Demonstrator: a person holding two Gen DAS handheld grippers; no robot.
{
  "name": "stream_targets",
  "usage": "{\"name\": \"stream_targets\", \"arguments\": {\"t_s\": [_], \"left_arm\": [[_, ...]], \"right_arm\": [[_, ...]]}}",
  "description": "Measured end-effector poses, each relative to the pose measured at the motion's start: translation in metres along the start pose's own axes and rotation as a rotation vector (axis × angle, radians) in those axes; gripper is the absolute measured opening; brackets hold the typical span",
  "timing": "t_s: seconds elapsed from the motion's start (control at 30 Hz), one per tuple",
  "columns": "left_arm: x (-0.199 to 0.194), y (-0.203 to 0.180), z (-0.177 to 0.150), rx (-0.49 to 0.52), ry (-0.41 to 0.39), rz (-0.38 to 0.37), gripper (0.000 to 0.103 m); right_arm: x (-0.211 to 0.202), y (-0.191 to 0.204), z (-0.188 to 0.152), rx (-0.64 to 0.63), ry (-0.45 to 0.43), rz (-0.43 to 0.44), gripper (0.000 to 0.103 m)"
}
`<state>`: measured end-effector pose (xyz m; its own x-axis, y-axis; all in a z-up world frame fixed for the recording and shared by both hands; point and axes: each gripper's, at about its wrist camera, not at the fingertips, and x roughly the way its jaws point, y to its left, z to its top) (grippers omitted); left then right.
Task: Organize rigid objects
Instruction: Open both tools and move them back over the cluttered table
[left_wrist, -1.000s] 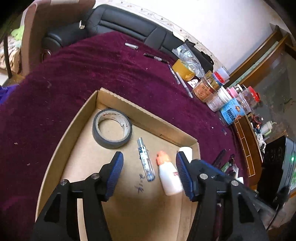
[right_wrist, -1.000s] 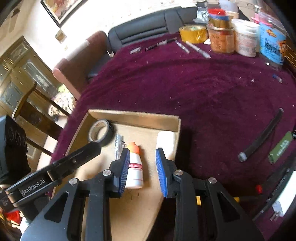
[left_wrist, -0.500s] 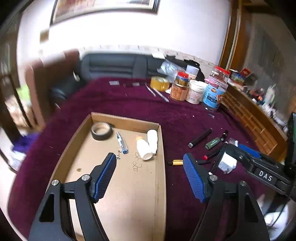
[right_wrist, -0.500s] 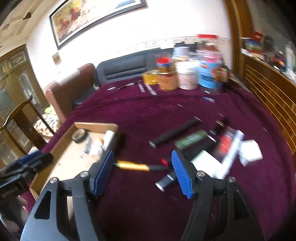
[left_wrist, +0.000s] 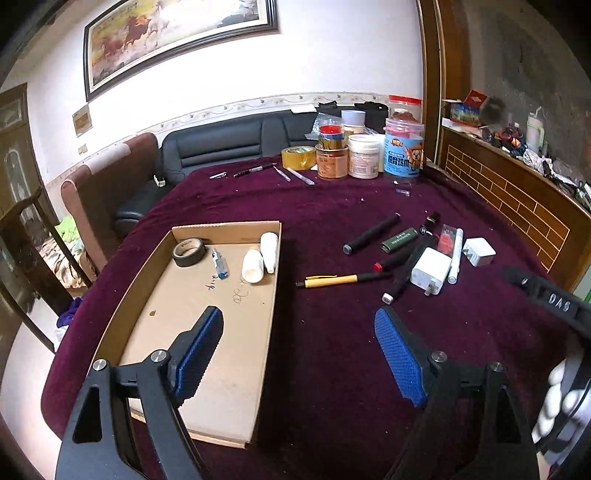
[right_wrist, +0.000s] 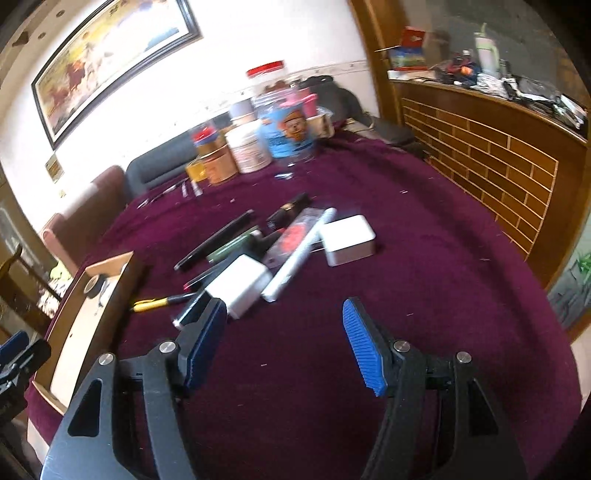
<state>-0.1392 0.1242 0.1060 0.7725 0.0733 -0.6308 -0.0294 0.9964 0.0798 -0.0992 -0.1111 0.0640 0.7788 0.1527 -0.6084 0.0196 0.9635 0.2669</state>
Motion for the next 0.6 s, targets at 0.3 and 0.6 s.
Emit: {"name": "stream_targets", "arguments": {"t_s": [0.3,0.6], "left_arm": [[0.013,-0.015,-0.001,0.029,0.048,0.006,0.08],[0.048,-0.019,-0.002,0.041,0.134,0.013,0.08]], "right_arm": [[0.004,-0.026,0.022,0.005,-0.045,-0.065,0.065],[0.048,-0.062,0.058,0.128,-0.073,-0.119,0.065]]}}
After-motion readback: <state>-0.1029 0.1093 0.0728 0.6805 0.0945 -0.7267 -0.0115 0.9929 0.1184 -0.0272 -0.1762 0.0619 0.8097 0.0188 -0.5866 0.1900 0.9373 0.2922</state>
